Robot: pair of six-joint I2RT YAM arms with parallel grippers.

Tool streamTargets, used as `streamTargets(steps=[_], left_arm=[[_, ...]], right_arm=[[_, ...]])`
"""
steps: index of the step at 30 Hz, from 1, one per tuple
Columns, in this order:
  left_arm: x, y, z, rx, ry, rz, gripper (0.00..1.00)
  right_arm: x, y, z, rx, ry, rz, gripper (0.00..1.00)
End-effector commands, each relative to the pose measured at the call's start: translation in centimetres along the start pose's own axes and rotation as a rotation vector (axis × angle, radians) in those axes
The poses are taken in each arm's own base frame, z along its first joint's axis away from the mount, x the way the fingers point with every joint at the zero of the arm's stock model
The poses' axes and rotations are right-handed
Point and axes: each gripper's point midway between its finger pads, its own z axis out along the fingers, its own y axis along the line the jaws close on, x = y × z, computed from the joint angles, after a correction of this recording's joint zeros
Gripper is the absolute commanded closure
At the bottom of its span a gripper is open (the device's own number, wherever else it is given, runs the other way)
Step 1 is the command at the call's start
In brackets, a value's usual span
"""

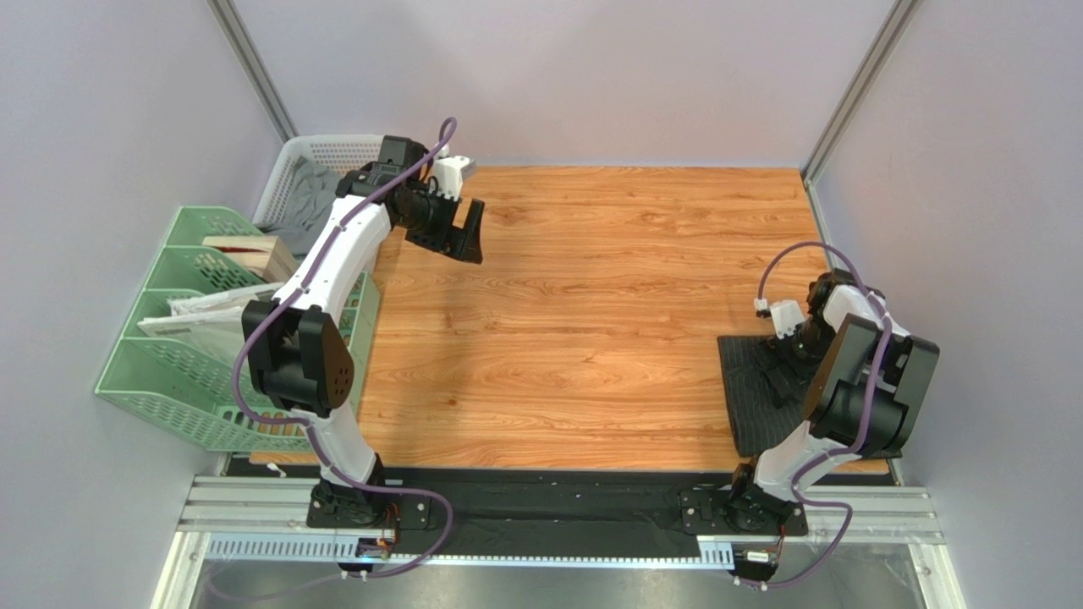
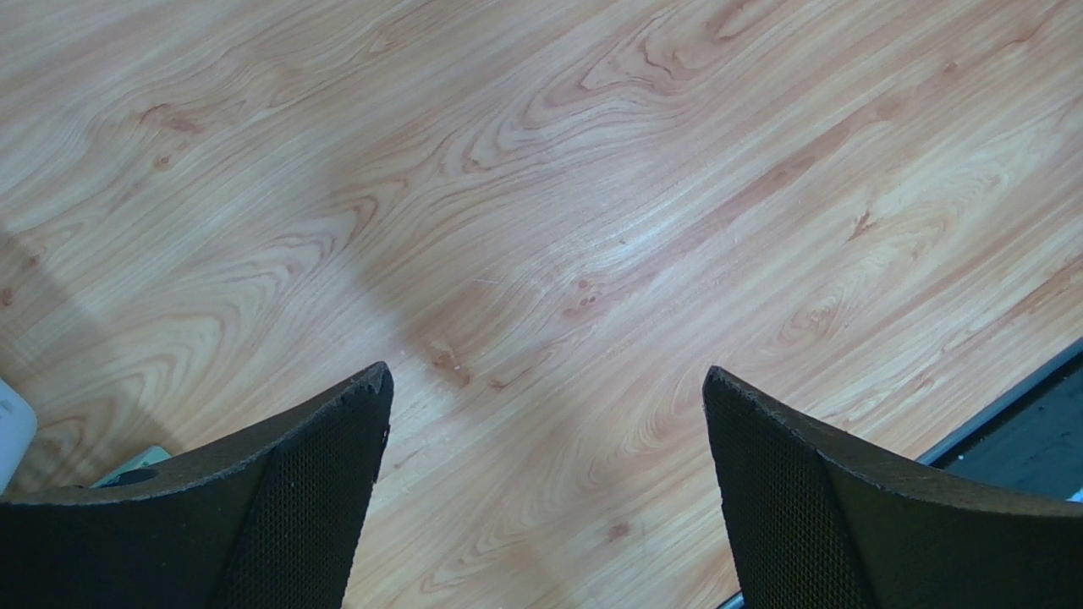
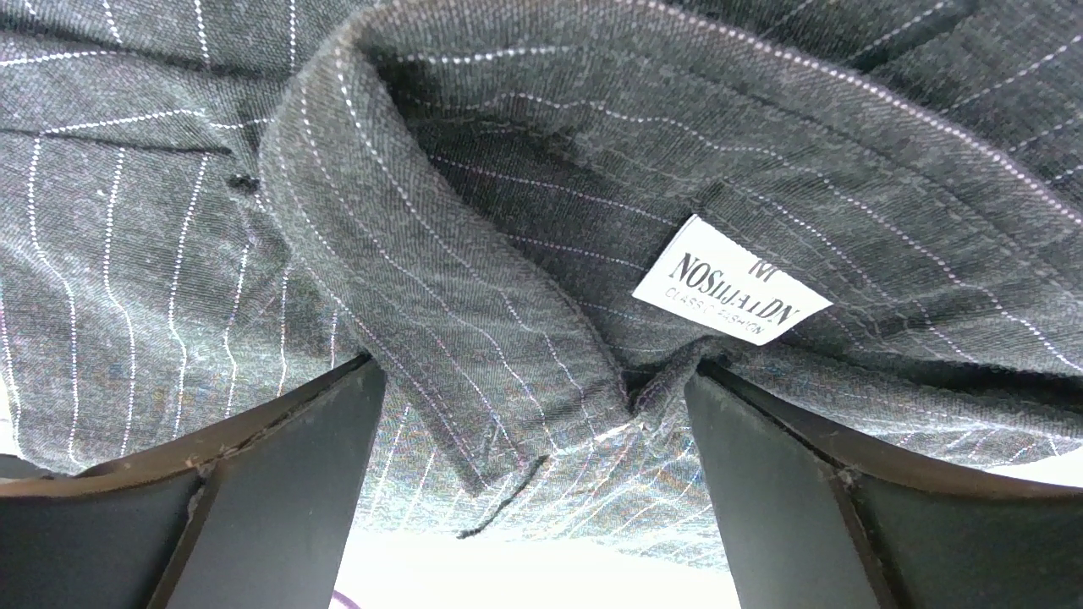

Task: Fold and stack the long sleeve shirts
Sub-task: Neatly place the folded shirt to the corner

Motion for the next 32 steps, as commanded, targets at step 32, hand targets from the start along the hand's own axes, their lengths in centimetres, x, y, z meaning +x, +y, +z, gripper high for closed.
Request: streamTargets(steps=[32], left_arm=[[0.5, -0.2, -1.2, 0.052, -0.006, -0.044, 0.01]], right_arm=[[-28.0, 18.1, -13.7, -0.412, -0.567, -0.055, 0.00]])
